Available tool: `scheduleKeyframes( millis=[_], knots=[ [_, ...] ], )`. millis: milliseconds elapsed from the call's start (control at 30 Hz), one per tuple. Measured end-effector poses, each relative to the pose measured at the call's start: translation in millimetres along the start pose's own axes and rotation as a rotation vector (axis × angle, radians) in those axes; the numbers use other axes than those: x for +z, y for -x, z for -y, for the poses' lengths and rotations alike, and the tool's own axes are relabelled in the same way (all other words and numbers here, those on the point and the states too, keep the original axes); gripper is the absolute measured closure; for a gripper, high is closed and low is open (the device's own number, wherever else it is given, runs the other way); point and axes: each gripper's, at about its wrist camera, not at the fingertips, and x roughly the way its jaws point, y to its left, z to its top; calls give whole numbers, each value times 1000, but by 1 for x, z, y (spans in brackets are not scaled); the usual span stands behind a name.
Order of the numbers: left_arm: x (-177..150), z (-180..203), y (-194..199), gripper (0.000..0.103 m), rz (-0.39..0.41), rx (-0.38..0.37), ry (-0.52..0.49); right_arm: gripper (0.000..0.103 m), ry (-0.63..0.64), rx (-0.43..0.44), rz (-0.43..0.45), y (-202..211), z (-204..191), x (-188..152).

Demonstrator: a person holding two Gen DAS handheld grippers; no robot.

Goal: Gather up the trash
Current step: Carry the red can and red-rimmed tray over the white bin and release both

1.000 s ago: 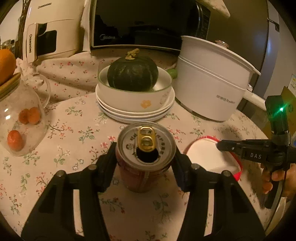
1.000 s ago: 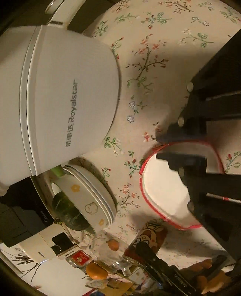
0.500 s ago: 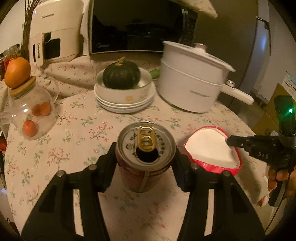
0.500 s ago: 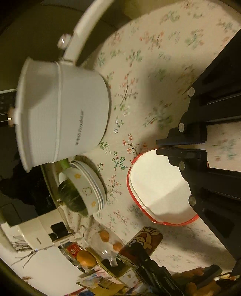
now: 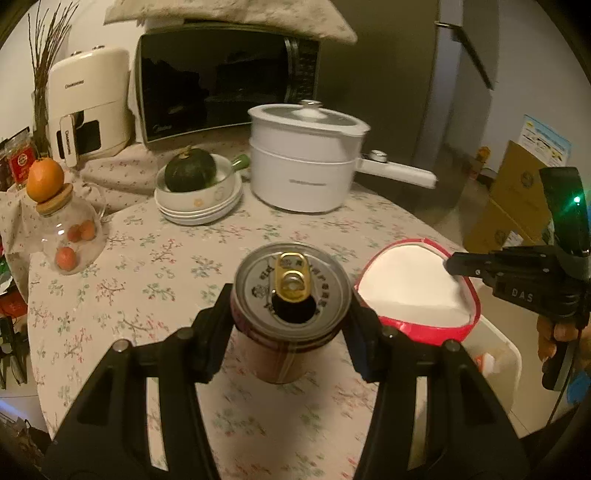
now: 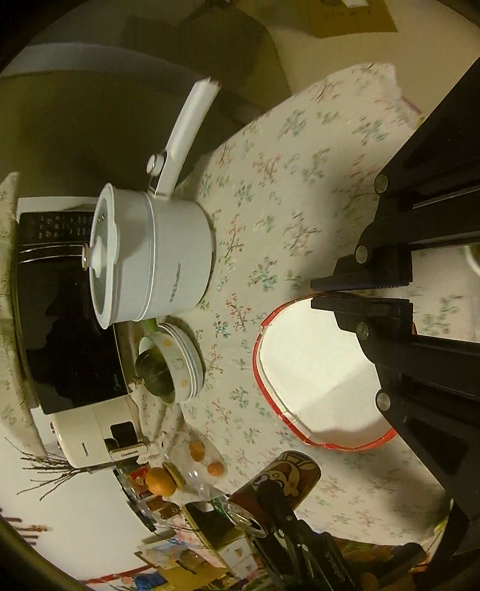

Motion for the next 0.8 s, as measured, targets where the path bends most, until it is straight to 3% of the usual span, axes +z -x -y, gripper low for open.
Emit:
scheduleKeyframes(
  millis=[300,433,800],
  knots=[
    [-26,40,21,47,-12,-70,-37,99,-31,-4,20,48,21,-47],
    [-36,60,18,47,-42,-113,-63,99,7,-66,0,57,37,-64],
    [-48,132,0,47,-97,-245,-160,99,-23,-168,-129,72,102,-126]
  ],
)
